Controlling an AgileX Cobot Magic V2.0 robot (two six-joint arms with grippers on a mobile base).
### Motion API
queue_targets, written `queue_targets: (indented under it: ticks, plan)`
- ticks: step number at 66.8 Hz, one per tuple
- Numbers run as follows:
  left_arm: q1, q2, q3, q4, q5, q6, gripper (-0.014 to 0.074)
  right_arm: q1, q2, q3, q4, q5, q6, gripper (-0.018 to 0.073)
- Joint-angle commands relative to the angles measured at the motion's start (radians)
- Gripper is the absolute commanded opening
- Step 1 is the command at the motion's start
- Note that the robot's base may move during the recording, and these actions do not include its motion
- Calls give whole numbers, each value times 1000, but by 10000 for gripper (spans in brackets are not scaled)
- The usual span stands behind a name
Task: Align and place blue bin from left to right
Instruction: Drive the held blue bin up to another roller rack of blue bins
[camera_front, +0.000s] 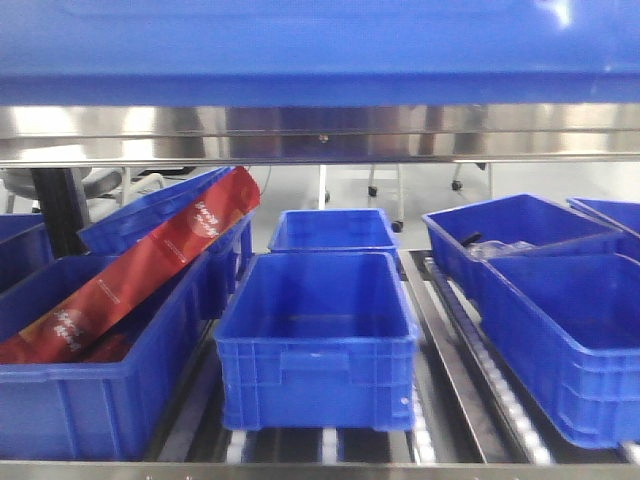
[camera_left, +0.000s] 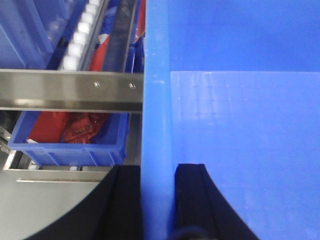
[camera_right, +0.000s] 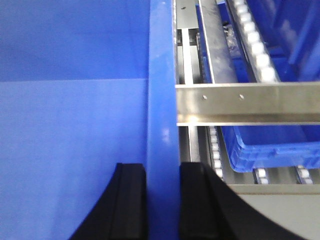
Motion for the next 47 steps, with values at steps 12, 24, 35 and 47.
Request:
queue_targets:
  ticks: [12,24,35,47]
  plan:
    - [-11,-13,-12,32,-73,-7,-111,8,-16,-10,-26,-80,-3,-78]
    - [-11,-13,-12,32,-73,-7,-111,8,-16,-10,-26,-80,-3,-78]
    - [-11,-13,-12,32,-73,-7,-111,8,-16,-10,-26,-80,-3,-78]
    - [-11,-13,-12,32,-73,-7,-111,8,-16,-10,-26,-80,-3,-78]
